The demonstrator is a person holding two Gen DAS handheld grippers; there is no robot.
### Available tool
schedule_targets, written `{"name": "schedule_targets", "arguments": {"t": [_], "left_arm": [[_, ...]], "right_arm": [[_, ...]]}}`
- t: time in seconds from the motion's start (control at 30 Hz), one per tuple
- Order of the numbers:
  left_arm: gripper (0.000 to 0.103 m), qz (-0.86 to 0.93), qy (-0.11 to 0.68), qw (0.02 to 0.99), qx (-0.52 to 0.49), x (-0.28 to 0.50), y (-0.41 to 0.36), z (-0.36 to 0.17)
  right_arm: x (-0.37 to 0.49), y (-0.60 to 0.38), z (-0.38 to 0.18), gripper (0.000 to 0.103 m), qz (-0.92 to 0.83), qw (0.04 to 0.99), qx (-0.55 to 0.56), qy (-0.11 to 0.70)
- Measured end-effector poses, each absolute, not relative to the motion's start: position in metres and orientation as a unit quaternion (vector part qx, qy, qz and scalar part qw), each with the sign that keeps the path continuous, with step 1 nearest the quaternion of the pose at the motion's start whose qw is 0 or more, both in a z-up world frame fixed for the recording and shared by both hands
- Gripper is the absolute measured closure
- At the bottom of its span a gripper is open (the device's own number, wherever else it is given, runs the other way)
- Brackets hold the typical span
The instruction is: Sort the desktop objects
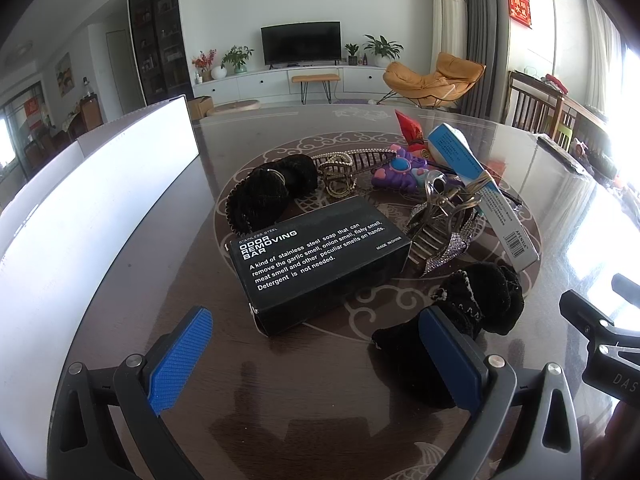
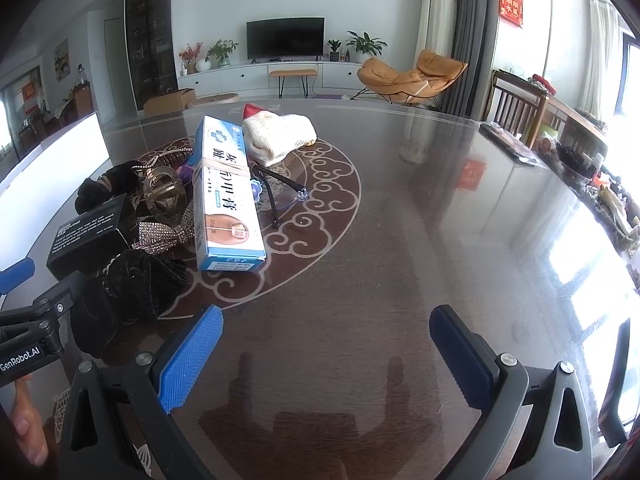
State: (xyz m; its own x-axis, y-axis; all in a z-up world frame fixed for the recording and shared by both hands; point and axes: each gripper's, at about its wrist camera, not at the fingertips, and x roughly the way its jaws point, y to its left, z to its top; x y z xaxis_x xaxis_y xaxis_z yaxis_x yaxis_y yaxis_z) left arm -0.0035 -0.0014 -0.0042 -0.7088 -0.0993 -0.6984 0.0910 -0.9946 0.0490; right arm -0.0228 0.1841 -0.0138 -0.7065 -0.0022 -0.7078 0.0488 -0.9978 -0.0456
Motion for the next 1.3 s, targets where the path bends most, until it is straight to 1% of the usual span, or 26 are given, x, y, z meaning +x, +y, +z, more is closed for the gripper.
{"name": "schedule_targets", "arguments": {"t": [0.87,1.3], "left_arm": [[0.0,-0.922,-0.002,0.05,0.384,-0.0055,-0.0039,-0.0055],[0.0,-0.918,-0.004,0.05,0.393,-0.0056,-0.0037,-0.0057]], "right_arm": [[-0.023,0.1838,-0.0139,0.0,-0.923,0.014,0.383,0.029],[-0.0294,0.1882,-0.0187,0.0,-0.916,0.013,0.4,0.016]]}}
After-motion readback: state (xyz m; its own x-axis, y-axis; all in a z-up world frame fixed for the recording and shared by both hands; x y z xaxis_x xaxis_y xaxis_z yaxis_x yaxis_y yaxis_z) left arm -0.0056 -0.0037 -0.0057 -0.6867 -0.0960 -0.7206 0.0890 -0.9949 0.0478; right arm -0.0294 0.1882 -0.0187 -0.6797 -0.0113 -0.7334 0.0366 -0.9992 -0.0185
